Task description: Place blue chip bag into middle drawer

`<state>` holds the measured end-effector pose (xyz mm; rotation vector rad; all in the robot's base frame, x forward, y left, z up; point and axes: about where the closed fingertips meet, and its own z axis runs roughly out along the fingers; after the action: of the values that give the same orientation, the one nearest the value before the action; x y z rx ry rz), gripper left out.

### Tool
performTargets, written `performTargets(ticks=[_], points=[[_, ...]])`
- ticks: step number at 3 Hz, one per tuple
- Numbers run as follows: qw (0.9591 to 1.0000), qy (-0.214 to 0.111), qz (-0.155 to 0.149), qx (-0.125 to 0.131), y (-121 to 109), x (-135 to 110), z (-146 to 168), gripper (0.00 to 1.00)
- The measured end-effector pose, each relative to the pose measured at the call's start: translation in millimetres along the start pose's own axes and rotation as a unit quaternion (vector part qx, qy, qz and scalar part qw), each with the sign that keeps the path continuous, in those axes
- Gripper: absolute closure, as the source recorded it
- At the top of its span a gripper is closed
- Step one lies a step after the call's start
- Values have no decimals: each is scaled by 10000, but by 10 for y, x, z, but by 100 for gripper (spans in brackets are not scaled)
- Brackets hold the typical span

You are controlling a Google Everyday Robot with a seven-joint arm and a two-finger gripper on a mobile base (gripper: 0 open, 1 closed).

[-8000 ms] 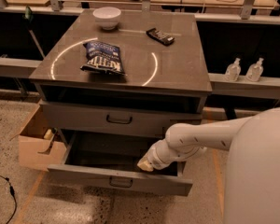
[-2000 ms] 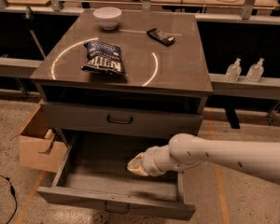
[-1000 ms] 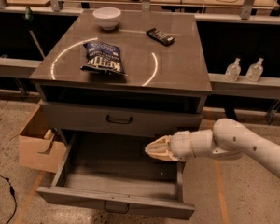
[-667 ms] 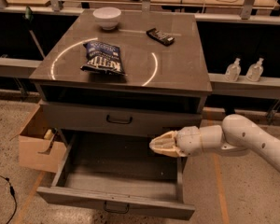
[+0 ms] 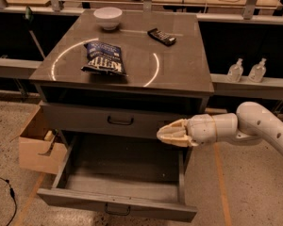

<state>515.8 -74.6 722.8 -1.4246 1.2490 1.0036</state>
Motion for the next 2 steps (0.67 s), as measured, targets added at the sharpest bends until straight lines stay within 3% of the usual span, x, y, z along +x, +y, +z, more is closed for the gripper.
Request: performTargets(ticks=[2], points=[[9996, -199, 97, 162, -70, -566, -189, 100]])
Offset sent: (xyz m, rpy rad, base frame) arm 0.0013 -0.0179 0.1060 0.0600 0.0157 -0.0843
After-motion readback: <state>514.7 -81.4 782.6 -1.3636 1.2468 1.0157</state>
